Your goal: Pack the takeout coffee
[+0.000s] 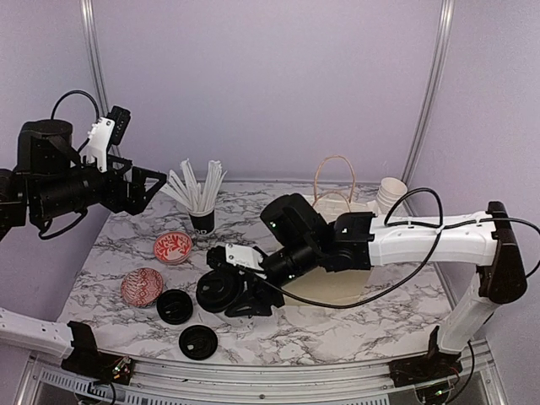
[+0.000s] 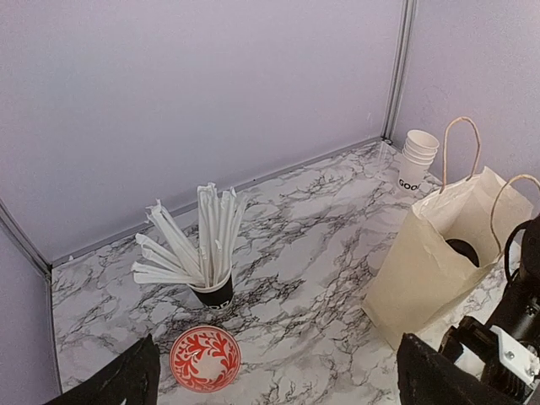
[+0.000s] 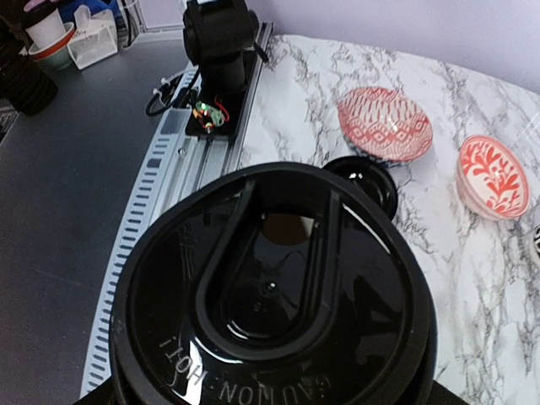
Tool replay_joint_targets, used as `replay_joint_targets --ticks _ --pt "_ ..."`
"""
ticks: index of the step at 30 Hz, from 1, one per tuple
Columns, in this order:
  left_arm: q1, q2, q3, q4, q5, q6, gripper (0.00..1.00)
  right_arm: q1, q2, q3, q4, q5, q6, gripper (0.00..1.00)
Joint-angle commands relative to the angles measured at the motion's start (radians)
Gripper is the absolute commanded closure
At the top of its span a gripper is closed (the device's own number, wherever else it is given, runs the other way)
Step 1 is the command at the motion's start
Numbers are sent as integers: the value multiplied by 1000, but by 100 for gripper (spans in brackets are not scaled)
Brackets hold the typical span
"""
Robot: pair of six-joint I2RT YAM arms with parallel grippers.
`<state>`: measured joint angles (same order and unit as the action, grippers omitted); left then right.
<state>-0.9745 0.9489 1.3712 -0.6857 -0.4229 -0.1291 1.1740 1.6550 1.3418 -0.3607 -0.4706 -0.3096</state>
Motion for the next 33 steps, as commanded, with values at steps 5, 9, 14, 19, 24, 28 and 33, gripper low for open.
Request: replay_joint_targets --ticks 5,9,14,19,24,28,33 --pt "-3 34 -41 -16 43 18 1 -5 31 -204 247 38 -52 46" --pt "-3 43 -64 -15 55 19 1 -22 61 -245 319 30 -49 46" --pt "-4 54 -91 -17 83 19 1 -46 104 -271 402 4 -33 44" --pt "-4 49 -105 -17 123 18 1 -50 129 -276 408 3 -36 36" --pt "-4 68 -117 -50 219 17 1 -52 127 -276 378 12 -39 25" --pt "-4 120 -102 -127 346 5 3 -51 75 -250 291 19 -69 17" --pt "-30 170 -95 -219 457 14 5 -52 23 -213 180 49 -101 11"
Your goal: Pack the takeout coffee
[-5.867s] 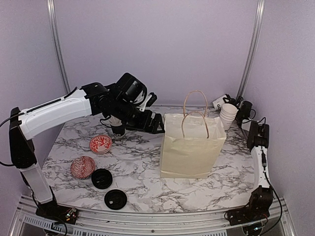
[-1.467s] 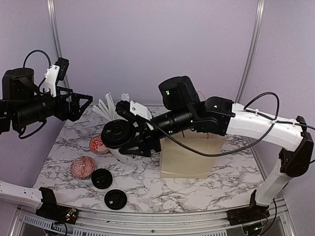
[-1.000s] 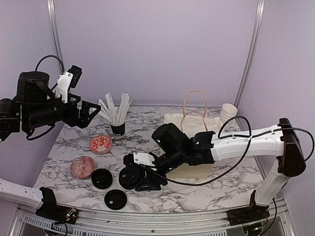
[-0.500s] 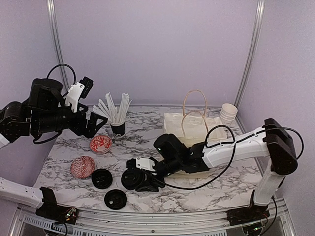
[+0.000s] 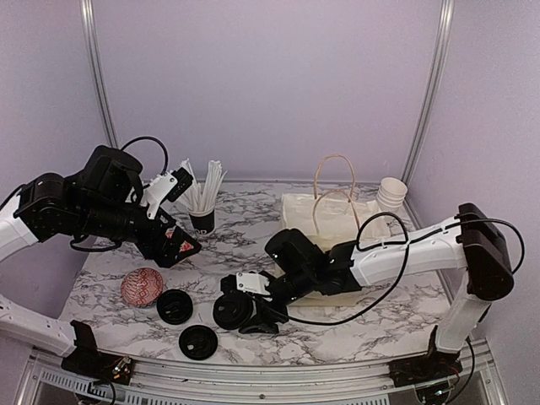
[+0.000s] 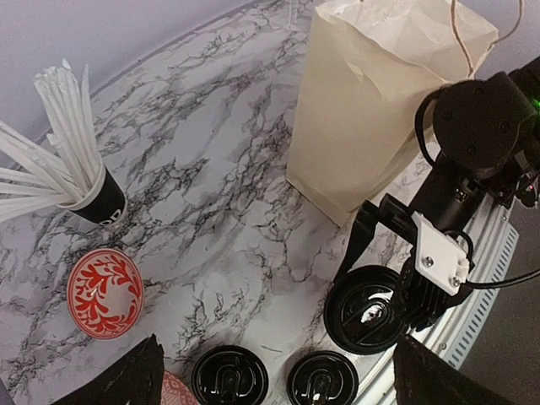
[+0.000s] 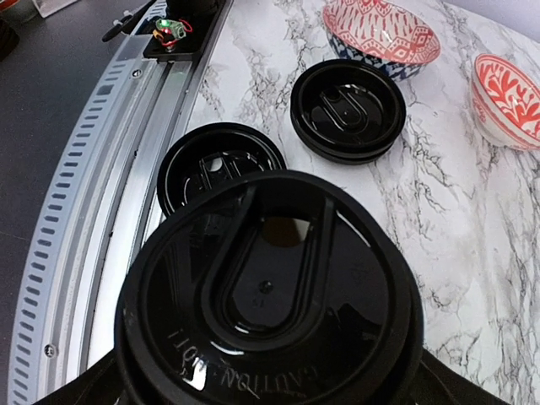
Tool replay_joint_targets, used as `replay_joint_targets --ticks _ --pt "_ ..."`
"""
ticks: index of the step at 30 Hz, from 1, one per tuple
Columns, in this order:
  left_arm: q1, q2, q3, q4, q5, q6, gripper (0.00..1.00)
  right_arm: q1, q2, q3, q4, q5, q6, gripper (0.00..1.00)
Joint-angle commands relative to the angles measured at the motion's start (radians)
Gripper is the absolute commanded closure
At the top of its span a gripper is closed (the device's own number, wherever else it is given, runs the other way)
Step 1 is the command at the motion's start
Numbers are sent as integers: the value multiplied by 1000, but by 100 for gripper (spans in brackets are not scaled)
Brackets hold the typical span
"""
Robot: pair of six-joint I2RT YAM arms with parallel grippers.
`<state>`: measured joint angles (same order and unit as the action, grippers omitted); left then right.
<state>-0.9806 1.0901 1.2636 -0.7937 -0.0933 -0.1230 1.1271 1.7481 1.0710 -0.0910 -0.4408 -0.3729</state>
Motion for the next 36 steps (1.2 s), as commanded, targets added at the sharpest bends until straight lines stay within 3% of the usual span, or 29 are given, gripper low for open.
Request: replay_joint_targets --ticks 1,10,17,22,27,31,36 --pt "-36 39 14 -122 130 12 5 -5 -79 58 -101 21 -41 8" --pt "-155 123 23 -129 99 79 1 -6 -160 124 -258 7 -90 1" --pt "-180 174 -27 -110 68 76 1 -6 -189 72 -230 35 -124 1" --pt "-205 101 -68 -91 -100 -37 1 54 -184 40 -224 111 -201 1" --pt "-204 -32 -142 -4 -360 -161 1 91 -45 102 -204 201 -170 1" --pt "-202 -93 -192 28 -407 -234 1 102 69 203 -271 217 -132 1" --pt "-202 -153 -234 25 -418 -267 1 129 111 198 -290 219 -133 1"
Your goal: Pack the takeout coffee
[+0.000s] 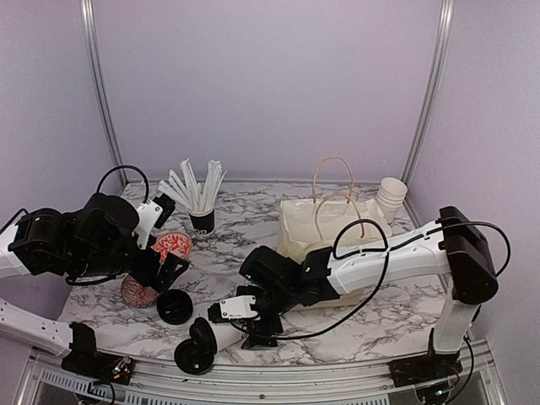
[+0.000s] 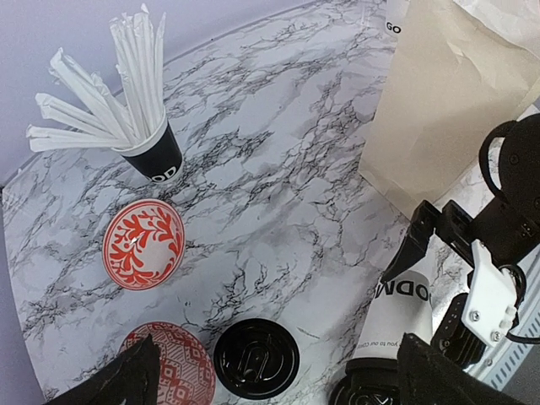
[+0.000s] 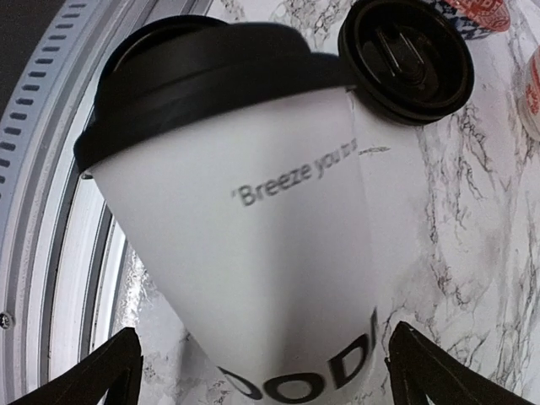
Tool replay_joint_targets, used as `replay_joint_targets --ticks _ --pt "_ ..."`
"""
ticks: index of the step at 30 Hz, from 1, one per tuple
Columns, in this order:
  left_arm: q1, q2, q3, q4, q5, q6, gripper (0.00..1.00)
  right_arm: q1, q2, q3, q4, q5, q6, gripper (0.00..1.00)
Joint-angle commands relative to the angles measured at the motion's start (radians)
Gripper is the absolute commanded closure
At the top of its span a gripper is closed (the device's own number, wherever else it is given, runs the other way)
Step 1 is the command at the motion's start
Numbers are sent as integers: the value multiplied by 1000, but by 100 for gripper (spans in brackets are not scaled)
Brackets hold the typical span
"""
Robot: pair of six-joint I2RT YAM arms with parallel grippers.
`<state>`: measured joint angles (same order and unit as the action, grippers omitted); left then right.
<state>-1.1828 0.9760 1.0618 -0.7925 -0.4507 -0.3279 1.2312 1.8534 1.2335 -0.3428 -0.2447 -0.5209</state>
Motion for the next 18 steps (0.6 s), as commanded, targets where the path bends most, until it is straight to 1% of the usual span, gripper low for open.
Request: replay_joint_targets --ticks 1,6,14,16,18 --pt "0 -50 -38 24 -62 -64 1 26 10 32 -41 13 14 1" --pt "0 -76 -68 29 -24 -51 1 28 30 29 -49 -39 -2 3" --pt "1 -74 -102 48 -5 -54 2 28 115 101 -38 0 41 1" --pt "0 -79 -105 49 -6 -50 2 28 135 116 -31 14 62 6" --pt "0 -81 -102 47 0 -43 2 26 119 104 -9 16 72 11"
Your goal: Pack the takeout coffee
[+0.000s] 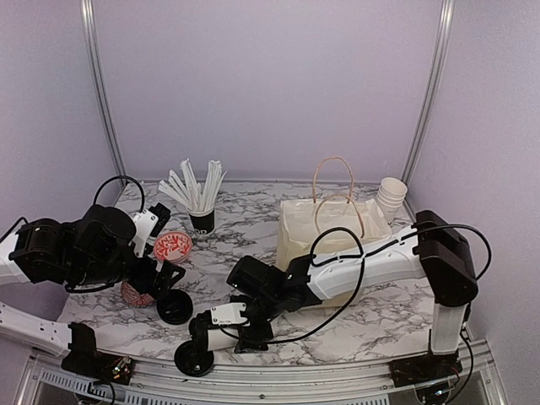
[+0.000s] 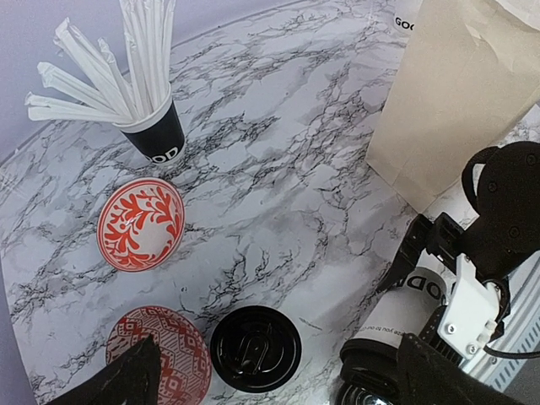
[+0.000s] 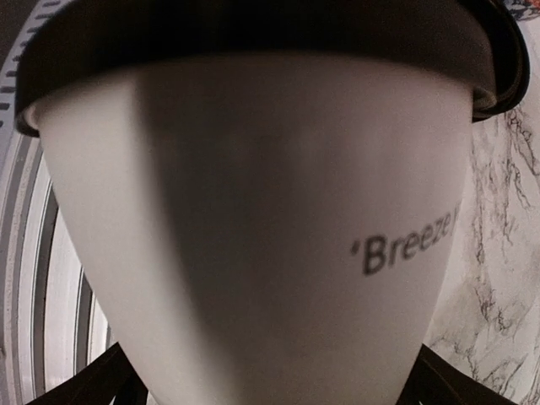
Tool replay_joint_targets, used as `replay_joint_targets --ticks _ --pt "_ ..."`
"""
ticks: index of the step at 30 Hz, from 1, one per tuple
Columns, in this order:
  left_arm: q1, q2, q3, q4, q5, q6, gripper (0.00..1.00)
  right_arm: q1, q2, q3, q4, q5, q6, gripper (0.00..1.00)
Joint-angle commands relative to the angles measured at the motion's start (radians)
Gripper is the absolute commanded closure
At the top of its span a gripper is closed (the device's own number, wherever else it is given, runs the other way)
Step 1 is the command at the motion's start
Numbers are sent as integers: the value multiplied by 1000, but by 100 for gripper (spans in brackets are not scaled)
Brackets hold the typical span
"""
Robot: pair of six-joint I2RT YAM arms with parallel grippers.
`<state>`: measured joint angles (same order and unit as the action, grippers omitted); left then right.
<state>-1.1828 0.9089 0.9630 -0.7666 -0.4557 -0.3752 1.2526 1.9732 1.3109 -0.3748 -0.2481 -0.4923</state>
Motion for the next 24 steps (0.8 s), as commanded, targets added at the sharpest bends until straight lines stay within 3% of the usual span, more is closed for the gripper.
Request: replay_joint_targets --ticks 1,5,9,12,18,24 --pt "0 -17 1 21 10 13 2 3 -17 23 29 21 43 12" --pt "0 -40 37 12 63 79 5 -27 -114 24 15 -24 34 20" --pt "0 -44 78 20 244 191 8 -82 -216 20 35 -131 29 26" --pt "0 -26 88 18 281 216 10 -107 -226 16 48 -150 18 26" --pt "-1 2 89 21 319 207 10 -61 -112 31 -36 -93 -27 5" --pt "-1 -28 77 22 300 203 10 -32 -36 47 -38 -76 -29 1"
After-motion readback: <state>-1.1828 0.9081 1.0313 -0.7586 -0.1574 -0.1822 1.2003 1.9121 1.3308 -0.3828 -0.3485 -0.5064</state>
